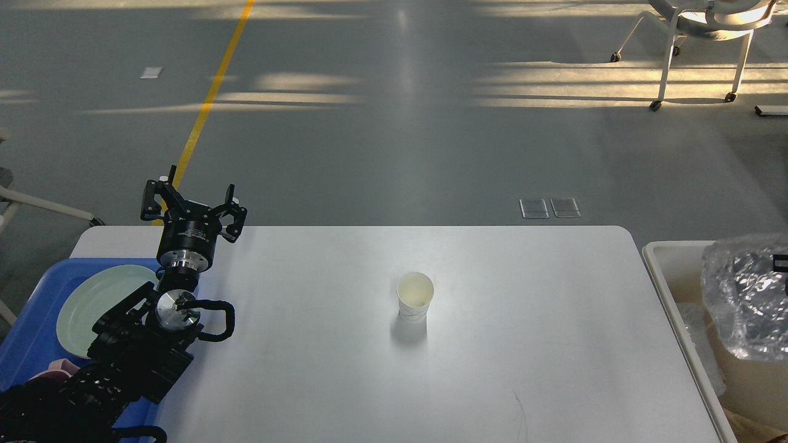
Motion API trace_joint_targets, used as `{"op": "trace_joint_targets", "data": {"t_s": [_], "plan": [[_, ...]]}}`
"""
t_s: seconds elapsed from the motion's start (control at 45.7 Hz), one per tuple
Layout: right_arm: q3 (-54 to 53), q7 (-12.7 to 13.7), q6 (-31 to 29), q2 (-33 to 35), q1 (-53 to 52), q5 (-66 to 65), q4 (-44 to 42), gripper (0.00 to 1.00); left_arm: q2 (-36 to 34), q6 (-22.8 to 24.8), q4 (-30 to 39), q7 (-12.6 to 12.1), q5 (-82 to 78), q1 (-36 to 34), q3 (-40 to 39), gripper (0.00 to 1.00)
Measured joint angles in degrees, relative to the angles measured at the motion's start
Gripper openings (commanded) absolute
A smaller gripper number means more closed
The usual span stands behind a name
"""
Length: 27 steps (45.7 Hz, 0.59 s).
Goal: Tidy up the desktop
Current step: 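Lower the foil tray into the white bin and release, then raise the right gripper and bring it back over the table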
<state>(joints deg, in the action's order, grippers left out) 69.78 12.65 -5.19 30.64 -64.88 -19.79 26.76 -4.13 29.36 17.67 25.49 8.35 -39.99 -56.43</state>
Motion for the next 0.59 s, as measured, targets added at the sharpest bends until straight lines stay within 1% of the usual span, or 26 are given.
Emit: {"op": "trace_joint_targets", "data": {"t_s": [0.088, 0.131, 0.438, 0.503, 0.591], "plan": [[-0.42, 0.00, 0.01, 0.03, 0.02, 0.42, 0.00, 0.84, 0.00, 0.00, 0.00, 0.00, 0.00, 0.00, 0.00, 1.00], [-0.53, 0.00, 0.01, 0.07, 0.02, 0.58, 0.02, 0.88, 0.00, 0.00, 0.00, 0.00, 0.00, 0.00, 0.00, 1.00], [-2.73, -0.04, -0.58, -0.08, -2.19, 1.28, 1.67, 0.98, 0.00, 0.00, 0.00, 0.00, 0.00, 0.00, 0.00, 1.00], [-4.26, -0.04, -1.04, 0.10, -4.96, 1.89, 4.52, 0.99, 0.00, 0.00, 0.00, 0.00, 0.00, 0.00, 0.00, 1.00], [-5.46, 0.03, -2.61, 1.12, -11.77, 2.66, 11.45, 0.99, 0.00, 0.00, 0.00, 0.00, -0.01, 0.00, -0.04, 1.00]]}}
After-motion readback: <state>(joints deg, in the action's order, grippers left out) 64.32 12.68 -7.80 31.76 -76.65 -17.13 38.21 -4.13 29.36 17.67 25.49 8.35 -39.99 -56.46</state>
